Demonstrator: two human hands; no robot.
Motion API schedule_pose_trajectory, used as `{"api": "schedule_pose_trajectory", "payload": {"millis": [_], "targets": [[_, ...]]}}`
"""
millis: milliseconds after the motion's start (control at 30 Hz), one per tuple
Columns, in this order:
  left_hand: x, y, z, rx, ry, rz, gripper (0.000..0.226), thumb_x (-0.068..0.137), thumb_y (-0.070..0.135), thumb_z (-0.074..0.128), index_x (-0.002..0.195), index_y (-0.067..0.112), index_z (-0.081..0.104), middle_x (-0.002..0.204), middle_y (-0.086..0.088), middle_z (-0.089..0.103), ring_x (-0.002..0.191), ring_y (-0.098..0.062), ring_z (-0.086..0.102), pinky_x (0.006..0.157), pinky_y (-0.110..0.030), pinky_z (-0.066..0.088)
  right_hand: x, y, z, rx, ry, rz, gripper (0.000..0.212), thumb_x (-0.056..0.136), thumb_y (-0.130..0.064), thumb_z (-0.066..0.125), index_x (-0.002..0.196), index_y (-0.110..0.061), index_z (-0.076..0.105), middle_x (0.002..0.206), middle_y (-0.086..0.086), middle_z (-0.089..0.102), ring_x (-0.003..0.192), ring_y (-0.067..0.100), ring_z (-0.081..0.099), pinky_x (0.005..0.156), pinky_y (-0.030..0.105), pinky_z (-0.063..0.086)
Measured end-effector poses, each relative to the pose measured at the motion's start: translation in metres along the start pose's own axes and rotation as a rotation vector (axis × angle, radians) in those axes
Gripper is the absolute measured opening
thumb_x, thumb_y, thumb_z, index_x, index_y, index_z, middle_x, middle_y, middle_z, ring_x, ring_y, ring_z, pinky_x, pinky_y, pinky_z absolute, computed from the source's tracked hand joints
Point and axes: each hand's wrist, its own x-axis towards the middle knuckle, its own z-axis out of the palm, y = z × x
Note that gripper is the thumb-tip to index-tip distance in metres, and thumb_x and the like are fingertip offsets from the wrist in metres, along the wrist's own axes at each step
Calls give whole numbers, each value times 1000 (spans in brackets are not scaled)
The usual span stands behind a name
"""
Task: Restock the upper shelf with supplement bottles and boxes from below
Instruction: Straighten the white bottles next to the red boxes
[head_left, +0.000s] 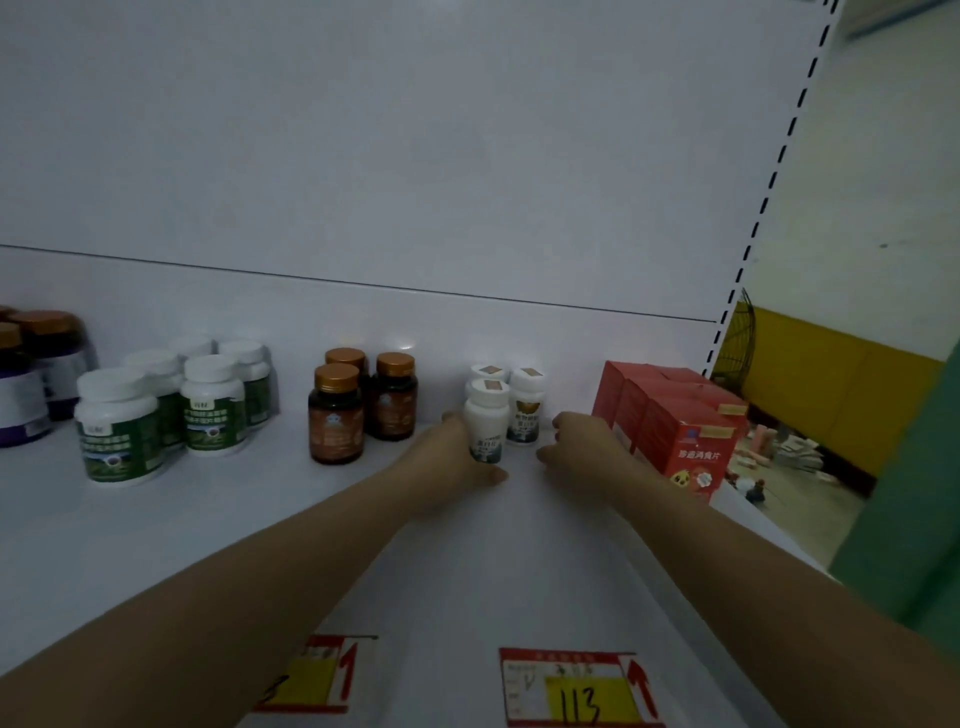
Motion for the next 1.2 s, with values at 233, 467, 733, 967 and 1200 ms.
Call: {"api": "schedule_pose_trajectory", "payload": {"millis": [233,467,733,967,1200], "targets": [[12,-1,12,-53,65,9,66,83,30,68,137,10,38,136,-9,53,119,-24,55,94,-27,43,12,6,7,39,17,-132,20,94,-16,43,97,-9,61,115,18,64,106,32,60,75,28,43],[12,2,12,-38,49,54,53,87,24,65,134,9,44,134,-10,54,118,-23,55,83,-17,36,15,8,11,52,47,-143,20,92,-14,43,95,-8,62,110,18,66,101,33,61,70,24,36],[20,-3,16,-27,20,4,68,85,33,66,139,6,34,140,-11,47,124,-26,50,98,-27,40,19,7,15,56,46,-107,23,89,-16,48,106,-6,61,113,17,64,104,31,60,72,24,38],[24,-3,17,-22,10,-16,69,84,37,65,137,5,33,140,-12,47,124,-27,49,104,-36,42,19,9,18,55,50,-91,27,87,-17,52,111,-7,60,117,15,63,106,29,60,76,24,42],[11,3,1,18,-45,-85,76,79,33,73,135,2,32,132,-13,49,110,-24,53,79,-25,40,0,-4,-8,-15,74,-128,20,94,-15,48,107,-2,57,119,16,60,108,29,58,72,23,41]]}}
